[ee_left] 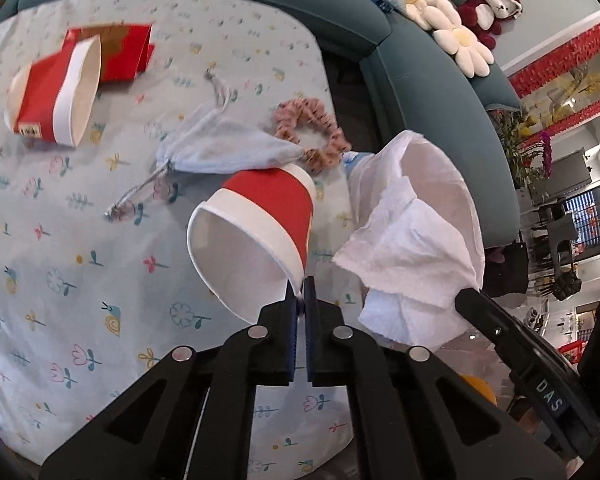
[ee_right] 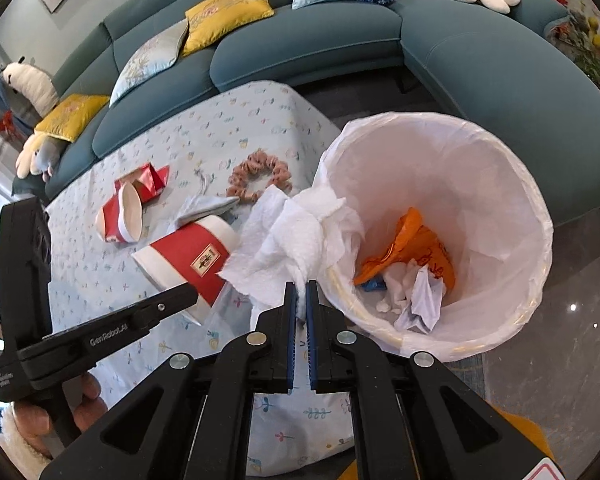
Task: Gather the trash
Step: 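Carry the red cup and white tissue with both tools over the bin, then open the left tool to drop the red cup into the bin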
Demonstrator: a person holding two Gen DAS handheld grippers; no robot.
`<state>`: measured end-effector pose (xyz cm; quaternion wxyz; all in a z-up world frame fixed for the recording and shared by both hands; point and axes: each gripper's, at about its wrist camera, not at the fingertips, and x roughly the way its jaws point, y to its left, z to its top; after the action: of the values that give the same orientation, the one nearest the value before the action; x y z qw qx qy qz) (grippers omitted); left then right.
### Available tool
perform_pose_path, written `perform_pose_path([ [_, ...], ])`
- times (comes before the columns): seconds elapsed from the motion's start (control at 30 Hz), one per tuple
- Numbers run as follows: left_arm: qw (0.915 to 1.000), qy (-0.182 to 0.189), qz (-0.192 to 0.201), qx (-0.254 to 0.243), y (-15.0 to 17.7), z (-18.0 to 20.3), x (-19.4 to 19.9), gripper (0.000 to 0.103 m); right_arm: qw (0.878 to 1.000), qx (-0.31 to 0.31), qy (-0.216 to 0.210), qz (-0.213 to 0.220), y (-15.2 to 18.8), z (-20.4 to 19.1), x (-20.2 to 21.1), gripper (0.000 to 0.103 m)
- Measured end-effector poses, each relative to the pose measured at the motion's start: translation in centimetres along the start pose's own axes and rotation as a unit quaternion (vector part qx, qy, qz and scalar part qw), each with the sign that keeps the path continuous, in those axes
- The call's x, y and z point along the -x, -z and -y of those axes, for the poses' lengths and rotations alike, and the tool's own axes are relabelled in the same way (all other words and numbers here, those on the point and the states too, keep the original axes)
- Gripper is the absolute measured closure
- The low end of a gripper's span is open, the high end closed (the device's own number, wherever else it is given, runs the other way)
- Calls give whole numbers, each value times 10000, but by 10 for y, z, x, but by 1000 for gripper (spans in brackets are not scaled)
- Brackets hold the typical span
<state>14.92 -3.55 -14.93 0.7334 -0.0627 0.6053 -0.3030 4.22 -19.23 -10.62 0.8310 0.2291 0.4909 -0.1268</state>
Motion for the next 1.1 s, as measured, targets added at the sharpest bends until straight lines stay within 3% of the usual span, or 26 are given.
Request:
perform_pose_path([
  [0.2, 9997, 52, 131, -214, -2, 22, 15, 101, 9997, -46, -30, 230, -7, 5, 17, 98],
  [0.5, 9961, 22, 359, -807, -9, 86, 24, 101, 9979, -163, 113, 610, -12, 30, 48, 98],
  [0.87, 9886, -1, 226, -1487, -6, 163, 0, 100, 9933, -592, 473, 871, -9, 93, 73, 98],
  [1.1, 9842, -54, 100, -1767, -3, 192, -19, 100, 9886, -978, 587, 987, -7, 132, 81, 98],
])
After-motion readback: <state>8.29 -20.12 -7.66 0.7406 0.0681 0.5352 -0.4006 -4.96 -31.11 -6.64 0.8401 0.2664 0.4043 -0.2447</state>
